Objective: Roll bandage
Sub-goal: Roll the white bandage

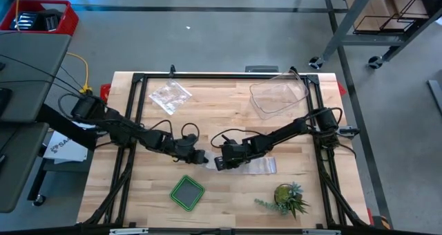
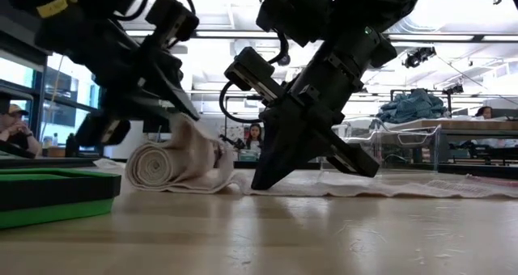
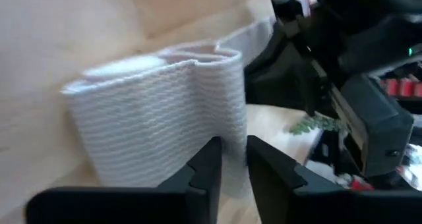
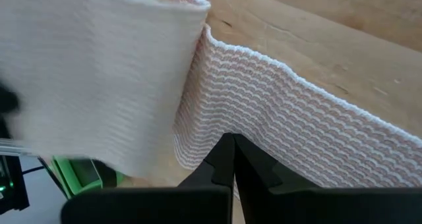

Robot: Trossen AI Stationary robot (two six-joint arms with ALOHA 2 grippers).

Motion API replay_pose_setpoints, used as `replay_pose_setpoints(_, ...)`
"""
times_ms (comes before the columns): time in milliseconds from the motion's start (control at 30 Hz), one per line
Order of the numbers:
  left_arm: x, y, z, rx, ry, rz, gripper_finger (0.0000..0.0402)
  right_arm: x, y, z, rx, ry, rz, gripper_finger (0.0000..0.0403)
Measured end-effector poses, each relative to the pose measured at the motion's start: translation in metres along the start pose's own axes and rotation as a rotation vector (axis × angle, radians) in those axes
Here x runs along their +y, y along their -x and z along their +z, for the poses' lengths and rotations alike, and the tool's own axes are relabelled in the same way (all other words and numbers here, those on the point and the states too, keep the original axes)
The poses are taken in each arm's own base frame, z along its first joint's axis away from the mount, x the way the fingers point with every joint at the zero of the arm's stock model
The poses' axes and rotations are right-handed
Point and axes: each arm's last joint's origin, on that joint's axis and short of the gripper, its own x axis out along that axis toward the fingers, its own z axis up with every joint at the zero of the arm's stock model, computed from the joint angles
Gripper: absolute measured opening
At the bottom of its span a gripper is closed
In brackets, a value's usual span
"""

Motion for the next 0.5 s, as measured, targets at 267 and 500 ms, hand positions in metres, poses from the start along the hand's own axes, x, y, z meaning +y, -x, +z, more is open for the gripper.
replay_pose_setpoints(267, 0.006, -0.012, 0.005, 0.072, 0.026, -0.011, 0.0123, 0.000, 0.000, 0.000, 0.005, 0.002, 0.002, 0.0000)
replay_pose_setpoints(500, 0.002, 0.025, 0.013, 0.019, -0.051, -0.004, 0.0129, 0.000, 0.000, 0.000, 0.006, 0.002, 0.002, 0.0000)
